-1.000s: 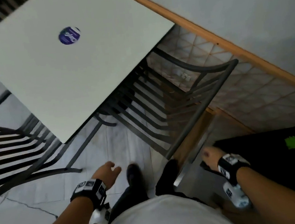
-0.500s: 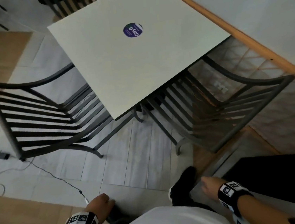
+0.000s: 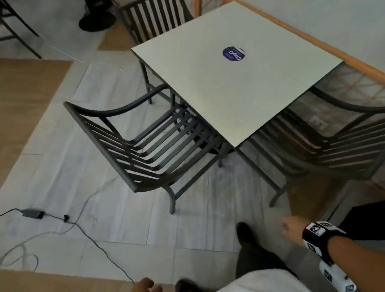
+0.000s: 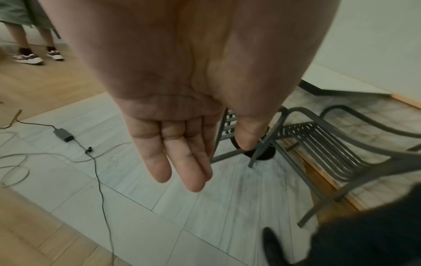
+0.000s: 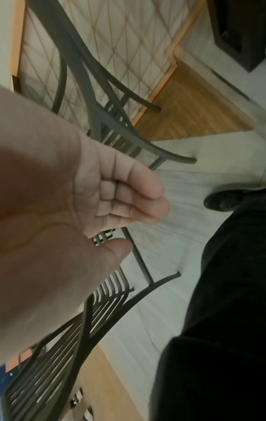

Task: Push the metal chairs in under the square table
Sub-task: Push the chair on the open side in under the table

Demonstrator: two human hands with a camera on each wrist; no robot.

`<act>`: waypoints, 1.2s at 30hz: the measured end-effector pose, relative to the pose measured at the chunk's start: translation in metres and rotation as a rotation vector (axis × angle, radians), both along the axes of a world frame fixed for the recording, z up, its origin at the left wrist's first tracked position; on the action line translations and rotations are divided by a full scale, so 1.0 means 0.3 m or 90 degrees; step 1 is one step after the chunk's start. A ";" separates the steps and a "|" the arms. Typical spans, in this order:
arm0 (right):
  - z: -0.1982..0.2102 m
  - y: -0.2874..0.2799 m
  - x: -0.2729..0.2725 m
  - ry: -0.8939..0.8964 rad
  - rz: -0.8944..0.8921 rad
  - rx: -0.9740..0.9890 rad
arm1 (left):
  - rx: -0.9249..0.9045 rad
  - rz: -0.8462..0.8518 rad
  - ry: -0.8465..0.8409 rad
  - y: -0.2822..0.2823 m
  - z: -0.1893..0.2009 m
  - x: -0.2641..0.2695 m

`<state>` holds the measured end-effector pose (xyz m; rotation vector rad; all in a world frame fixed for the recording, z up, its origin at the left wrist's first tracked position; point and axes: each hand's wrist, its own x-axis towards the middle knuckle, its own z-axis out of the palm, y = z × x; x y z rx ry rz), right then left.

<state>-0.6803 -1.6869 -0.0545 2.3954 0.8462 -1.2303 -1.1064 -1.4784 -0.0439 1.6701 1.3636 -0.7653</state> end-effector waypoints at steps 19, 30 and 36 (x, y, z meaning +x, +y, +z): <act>0.113 1.065 -0.296 0.082 -0.076 0.210 | 0.160 -0.035 -0.047 1.053 0.160 -0.080; 0.237 1.442 -0.352 0.069 -0.223 0.332 | 0.279 -0.286 -0.157 1.779 0.367 0.346; 0.237 1.512 -0.501 0.005 -0.399 0.301 | 0.277 -0.408 -0.154 2.124 0.283 0.537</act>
